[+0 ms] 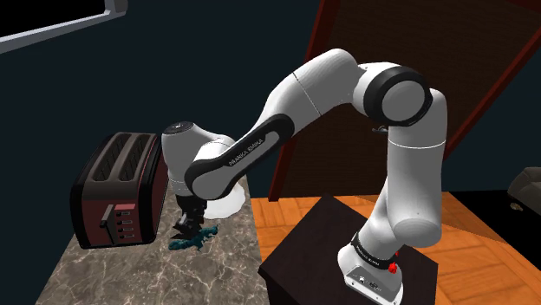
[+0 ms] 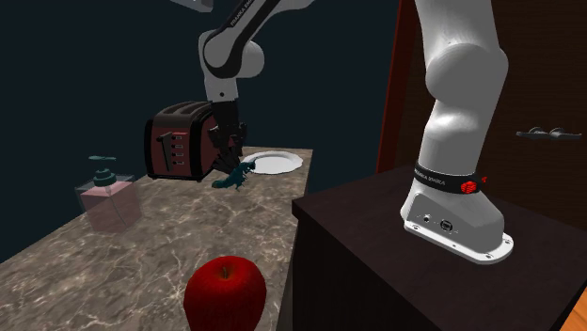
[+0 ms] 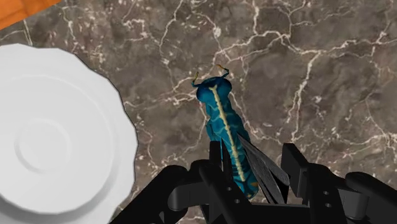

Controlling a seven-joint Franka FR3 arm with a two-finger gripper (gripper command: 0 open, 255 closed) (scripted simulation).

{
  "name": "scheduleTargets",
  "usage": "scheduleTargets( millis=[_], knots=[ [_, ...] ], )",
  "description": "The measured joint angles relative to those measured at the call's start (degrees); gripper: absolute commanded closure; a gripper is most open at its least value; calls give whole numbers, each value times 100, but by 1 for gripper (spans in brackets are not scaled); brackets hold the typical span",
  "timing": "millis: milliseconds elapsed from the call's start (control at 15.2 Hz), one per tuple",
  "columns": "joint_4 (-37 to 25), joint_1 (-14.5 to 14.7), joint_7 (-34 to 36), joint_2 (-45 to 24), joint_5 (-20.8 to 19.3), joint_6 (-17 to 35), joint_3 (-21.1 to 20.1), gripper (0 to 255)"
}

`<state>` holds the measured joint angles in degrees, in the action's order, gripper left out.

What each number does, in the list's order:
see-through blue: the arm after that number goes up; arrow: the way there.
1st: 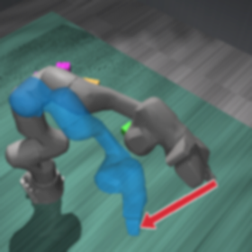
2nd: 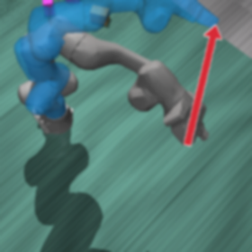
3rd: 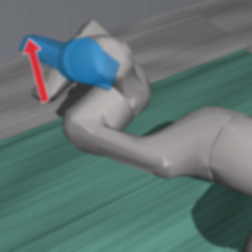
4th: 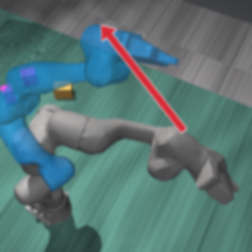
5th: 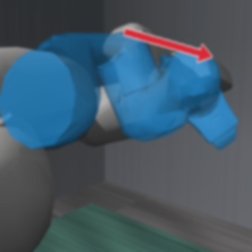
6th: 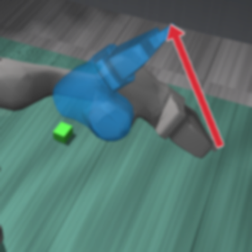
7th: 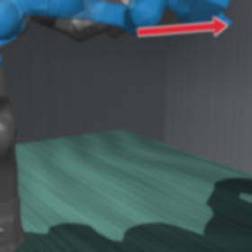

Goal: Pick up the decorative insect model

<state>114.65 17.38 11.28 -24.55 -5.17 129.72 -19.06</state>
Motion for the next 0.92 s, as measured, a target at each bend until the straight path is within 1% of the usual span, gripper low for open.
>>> scheduleTargets(
  millis=[528, 924],
  knots=[
    [-11, 2, 7, -8, -8, 6, 6, 255],
    [-42, -42, -48, 270, 105, -301, -60, 255]
  ],
)
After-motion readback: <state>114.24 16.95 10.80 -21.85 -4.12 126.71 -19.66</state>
